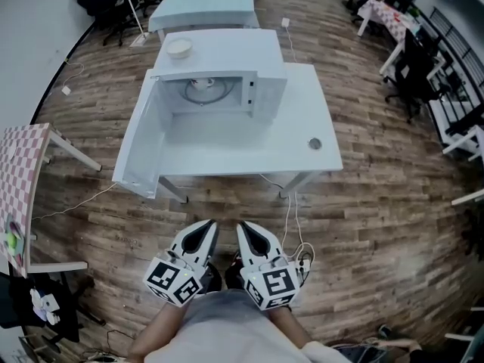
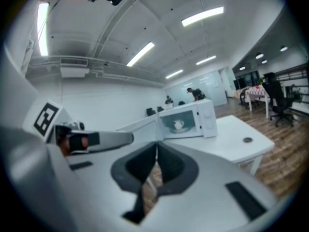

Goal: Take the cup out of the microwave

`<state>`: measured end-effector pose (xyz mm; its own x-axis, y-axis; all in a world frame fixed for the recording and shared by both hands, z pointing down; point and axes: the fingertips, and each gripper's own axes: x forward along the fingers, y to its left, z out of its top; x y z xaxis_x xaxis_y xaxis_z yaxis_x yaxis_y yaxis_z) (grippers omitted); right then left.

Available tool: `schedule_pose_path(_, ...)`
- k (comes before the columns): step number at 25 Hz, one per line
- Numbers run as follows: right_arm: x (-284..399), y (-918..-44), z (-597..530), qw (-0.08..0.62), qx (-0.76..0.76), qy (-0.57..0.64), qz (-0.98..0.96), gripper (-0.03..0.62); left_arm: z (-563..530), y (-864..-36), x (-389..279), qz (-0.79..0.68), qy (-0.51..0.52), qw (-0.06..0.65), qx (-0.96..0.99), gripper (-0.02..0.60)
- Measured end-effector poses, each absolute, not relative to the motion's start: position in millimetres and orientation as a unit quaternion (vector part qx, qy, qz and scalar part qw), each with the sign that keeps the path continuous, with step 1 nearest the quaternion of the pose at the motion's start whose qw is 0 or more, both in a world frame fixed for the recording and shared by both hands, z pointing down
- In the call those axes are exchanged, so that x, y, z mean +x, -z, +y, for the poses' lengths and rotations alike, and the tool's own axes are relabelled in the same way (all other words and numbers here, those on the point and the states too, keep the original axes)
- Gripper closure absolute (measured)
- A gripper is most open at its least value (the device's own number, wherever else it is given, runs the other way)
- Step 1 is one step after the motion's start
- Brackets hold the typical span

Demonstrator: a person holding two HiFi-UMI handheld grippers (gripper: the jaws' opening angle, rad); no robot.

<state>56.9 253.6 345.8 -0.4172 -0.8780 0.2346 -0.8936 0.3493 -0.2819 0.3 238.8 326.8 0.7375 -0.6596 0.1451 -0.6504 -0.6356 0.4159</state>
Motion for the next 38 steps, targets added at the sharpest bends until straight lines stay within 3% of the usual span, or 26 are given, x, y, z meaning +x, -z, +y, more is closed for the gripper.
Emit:
schedule_pose_path(14,58,-355,221,0.028,0.528,-0.196,-0.826,0.571,206,-335,12,-0.356,0.014,0.241,0.903,0.574)
schedule_pose_path(38,15,-342,117,0.044,0.504,-0.172,-0.845,0.571,100,-321,-24,-0.371,0.039,0.227,0.9,0.574)
